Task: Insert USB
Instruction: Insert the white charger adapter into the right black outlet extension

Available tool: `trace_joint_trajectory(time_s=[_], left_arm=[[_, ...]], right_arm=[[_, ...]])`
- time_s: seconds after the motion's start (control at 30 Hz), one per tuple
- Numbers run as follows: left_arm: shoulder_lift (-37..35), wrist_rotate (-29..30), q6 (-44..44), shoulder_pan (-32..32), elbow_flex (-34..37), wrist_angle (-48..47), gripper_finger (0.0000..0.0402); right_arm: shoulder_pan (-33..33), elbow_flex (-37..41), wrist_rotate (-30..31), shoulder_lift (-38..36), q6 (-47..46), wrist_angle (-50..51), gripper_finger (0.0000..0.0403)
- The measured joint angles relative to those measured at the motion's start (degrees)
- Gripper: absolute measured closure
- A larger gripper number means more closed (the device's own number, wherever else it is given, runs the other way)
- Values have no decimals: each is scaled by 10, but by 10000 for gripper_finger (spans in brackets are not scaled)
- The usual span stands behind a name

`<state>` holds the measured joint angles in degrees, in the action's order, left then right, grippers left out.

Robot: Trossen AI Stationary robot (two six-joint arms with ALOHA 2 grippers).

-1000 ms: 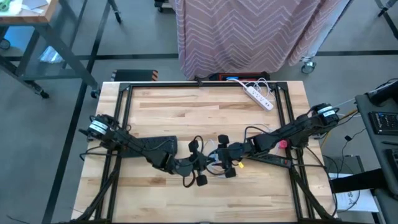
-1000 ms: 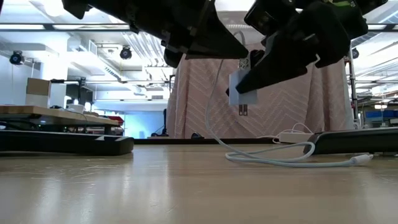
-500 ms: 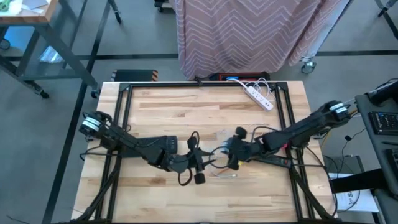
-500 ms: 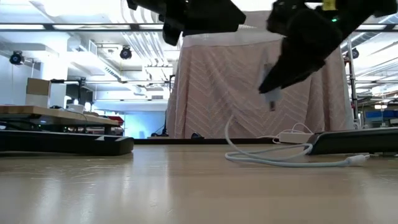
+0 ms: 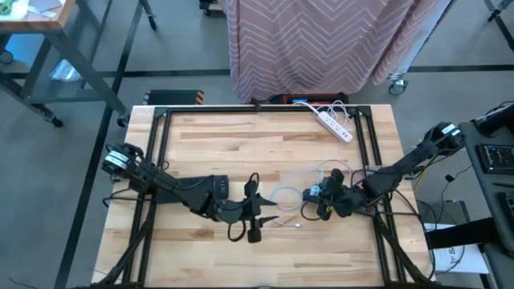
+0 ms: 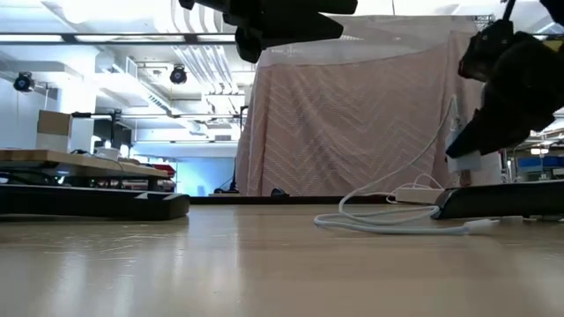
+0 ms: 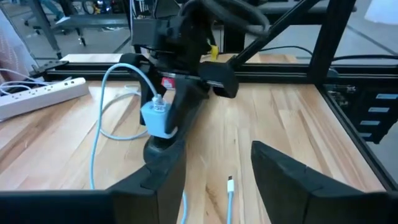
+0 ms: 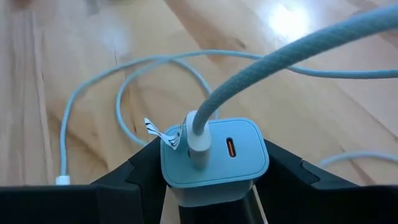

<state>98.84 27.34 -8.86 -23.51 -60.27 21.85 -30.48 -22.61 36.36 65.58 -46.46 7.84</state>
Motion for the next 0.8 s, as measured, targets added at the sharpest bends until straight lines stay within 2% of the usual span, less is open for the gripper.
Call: trace_joint_trajectory(time_s=[0.13, 0.6, 0.8], left_arm=[[0, 0, 5, 0, 0, 0, 243], [0, -9, -5, 0, 0, -2, 285], [1, -25, -7, 0, 0, -2, 285]], right_arm=[[0, 7, -25, 1, 57, -41, 223], [1, -5, -25, -12, 59, 18, 223], [1, -3, -21, -37, 38, 61, 223]])
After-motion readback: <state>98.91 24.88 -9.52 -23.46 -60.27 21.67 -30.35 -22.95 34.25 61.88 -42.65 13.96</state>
